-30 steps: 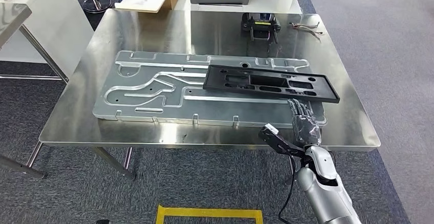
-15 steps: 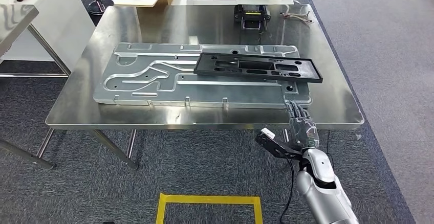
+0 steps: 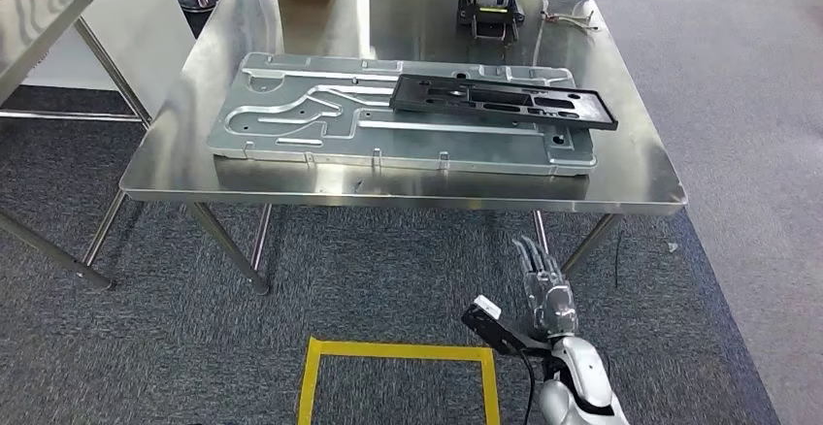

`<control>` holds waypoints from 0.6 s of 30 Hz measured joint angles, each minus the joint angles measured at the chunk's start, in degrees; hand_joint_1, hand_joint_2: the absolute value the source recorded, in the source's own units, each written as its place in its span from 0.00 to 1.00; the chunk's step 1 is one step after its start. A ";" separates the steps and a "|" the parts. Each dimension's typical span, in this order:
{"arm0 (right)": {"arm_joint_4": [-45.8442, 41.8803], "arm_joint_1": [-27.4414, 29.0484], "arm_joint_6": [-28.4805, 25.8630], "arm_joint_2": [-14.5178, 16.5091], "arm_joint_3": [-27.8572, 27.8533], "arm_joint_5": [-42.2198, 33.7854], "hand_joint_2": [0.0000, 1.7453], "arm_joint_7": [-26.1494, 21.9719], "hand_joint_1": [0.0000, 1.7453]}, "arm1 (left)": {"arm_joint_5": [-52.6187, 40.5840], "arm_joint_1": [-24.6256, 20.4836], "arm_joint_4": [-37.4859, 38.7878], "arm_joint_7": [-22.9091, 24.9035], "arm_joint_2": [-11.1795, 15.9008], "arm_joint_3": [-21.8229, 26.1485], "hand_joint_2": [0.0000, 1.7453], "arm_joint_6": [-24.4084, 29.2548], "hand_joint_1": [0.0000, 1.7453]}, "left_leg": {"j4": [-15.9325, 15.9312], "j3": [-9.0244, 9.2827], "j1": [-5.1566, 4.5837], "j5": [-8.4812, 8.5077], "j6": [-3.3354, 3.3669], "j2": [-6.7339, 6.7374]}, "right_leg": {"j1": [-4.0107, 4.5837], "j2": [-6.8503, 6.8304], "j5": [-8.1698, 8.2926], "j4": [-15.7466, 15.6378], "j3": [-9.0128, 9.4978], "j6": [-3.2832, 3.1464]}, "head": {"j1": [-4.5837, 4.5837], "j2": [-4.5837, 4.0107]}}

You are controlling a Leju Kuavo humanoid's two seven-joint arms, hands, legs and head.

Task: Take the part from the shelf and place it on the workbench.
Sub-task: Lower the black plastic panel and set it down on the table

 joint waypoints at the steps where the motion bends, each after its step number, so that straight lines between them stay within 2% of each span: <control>1: -0.59 2.11 -0.25 0.79 -0.54 -3.53 0.75 -2.15 0.00 | 0.31 0.18 0.01 -0.11 -0.03 0.30 0.00 0.15 0.00 | 0.20 -0.87 0.02 0.49 -0.20 0.00 | -0.07 -0.01 1.68 -1.54 1.95 -0.03 | 0.00 0.00; 2: -1.22 4.11 -0.09 1.63 -1.24 -7.63 0.50 -4.54 0.00 | 0.67 0.31 0.01 -0.25 -0.06 0.60 0.00 0.33 0.00 | 0.46 -1.60 0.03 0.94 -0.44 0.00 | -0.12 -0.02 2.83 -4.73 4.76 -0.17 | -0.01 0.00; 3: -1.90 5.96 0.34 2.48 -2.06 -11.75 0.25 -6.95 0.00 | 1.04 0.40 0.01 -0.41 -0.12 0.92 0.00 0.52 0.00 | 0.71 -2.20 -0.04 1.31 -0.74 0.00 | -0.04 -0.01 2.95 -8.93 7.88 -0.40 | -0.01 0.00; 4: -2.56 7.60 1.09 3.32 -3.02 -15.72 0.00 -9.29 0.00 | 1.39 0.44 0.01 -0.56 -0.17 1.26 0.00 0.68 0.00 | 0.86 -2.57 -0.10 1.71 -1.09 0.03 | 0.06 0.01 2.38 -12.69 10.46 -0.69 | -0.01 0.00; 5: -3.11 9.14 2.11 4.16 -4.09 -19.20 0.00 -11.40 0.00 | 1.70 0.44 0.00 -0.70 -0.21 1.60 0.00 0.80 0.00 | 0.89 -2.75 -0.12 2.14 -1.47 0.09 | 0.23 0.05 1.60 -15.37 12.08 -1.00 | -0.02 0.00; 6: -3.51 10.61 3.53 5.00 -5.34 -22.04 0.00 -13.40 0.00 | 1.99 0.45 0.00 -0.81 -0.23 1.95 0.00 0.90 0.00 | 0.76 -2.83 -0.11 2.61 -1.88 0.15 | 0.44 0.09 1.18 -16.73 12.67 -1.33 | -0.02 0.00; 7: -3.71 12.04 5.70 5.88 -7.00 -24.60 0.00 -15.60 0.00 | 2.26 0.50 0.00 -0.90 -0.24 2.32 0.00 0.99 0.00 | 0.60 -2.85 -0.05 3.11 -2.32 0.17 | 0.45 0.07 1.47 -17.09 12.49 -1.73 | -0.02 0.00; 8: -3.72 13.38 8.30 6.83 -9.02 -26.62 0.00 -17.75 0.00 | 2.52 0.55 0.00 -1.00 -0.25 2.72 0.00 1.15 0.00 | 0.71 -3.01 0.07 2.93 -2.69 0.15 | 0.44 -0.05 2.06 -17.24 12.11 -2.18 | -0.02 0.00; 9: -3.59 14.57 11.31 7.95 -11.58 -28.07 0.00 -20.02 0.00 | 2.80 0.64 0.01 -1.09 -0.26 3.12 0.00 1.34 0.00 | 1.52 -3.38 0.15 1.60 -2.98 0.12 | 0.37 -0.18 2.73 -17.41 11.61 -2.72 | -0.02 0.00; 10: -3.24 15.51 14.35 9.06 -14.53 -28.82 0.00 -22.16 0.00 | 3.03 0.75 0.01 -1.17 -0.30 3.51 0.00 1.50 0.00 | 3.31 -3.97 0.23 -0.79 -3.19 0.09 | 0.29 -0.31 3.47 -17.58 10.95 -3.18 | -0.03 0.00; 12: -1.88 16.54 20.12 11.35 -21.44 -28.45 0.00 -25.81 0.00 | 3.50 0.87 0.02 -1.31 -0.40 4.19 0.00 1.78 0.00 | 9.65 -5.35 0.36 -7.12 -3.45 0.11 | 0.45 -0.45 4.79 -17.51 9.36 -3.71 | -0.04 0.00; 13: -0.95 16.75 22.69 12.31 -25.16 -27.84 0.00 -27.39 0.00 | 3.67 0.90 0.02 -1.38 -0.45 4.52 0.00 1.89 0.00 | 13.16 -5.72 0.39 -8.98 -3.58 0.11 | 0.56 -0.53 5.47 -17.39 8.43 -3.73 | -0.05 0.00; 14: 0.14 16.82 25.06 13.27 -29.36 -27.04 0.00 -28.86 0.00 | 3.82 0.90 0.02 -1.45 -0.47 4.82 0.00 2.02 0.00 | 15.78 -5.58 0.39 -9.33 -3.66 0.11 | 0.65 -0.61 6.13 -17.19 7.43 -3.70 | -0.04 0.00; 15: 1.24 16.81 26.89 14.05 -33.42 -26.17 0.00 -29.99 0.00 | 3.95 0.90 0.01 -1.50 -0.48 5.10 0.00 2.17 0.00 | 16.89 -4.71 0.39 -8.28 -3.67 0.11 | 0.71 -0.69 6.76 -16.89 6.34 -3.62 | -0.04 0.00; 16: 2.44 16.66 28.14 14.72 -37.38 -25.20 0.00 -30.86 0.00 | 4.10 0.89 0.01 -1.53 -0.48 5.39 0.00 2.37 0.00 | 16.11 -2.96 0.39 -6.48 -3.58 0.11 | 0.74 -0.73 7.34 -16.50 5.22 -3.50 | -0.04 0.00; 17: 3.80 16.35 28.96 15.32 -41.28 -24.00 0.00 -31.48 0.00 | 4.25 0.85 0.00 -1.55 -0.48 5.66 0.00 2.54 0.00 | 13.38 -0.26 0.38 -5.03 -3.38 0.08 | 0.75 -0.72 7.86 -16.07 4.20 -3.34 | -0.04 0.00; 18: 5.21 15.92 29.39 15.81 -44.76 -22.73 0.00 -31.78 0.00 | 4.40 0.76 0.00 -1.56 -0.48 5.91 0.00 2.70 0.00 | 9.14 3.11 0.27 -4.95 -3.13 0.03 | 0.79 -0.67 8.34 -15.63 3.32 -3.11 | -0.05 0.00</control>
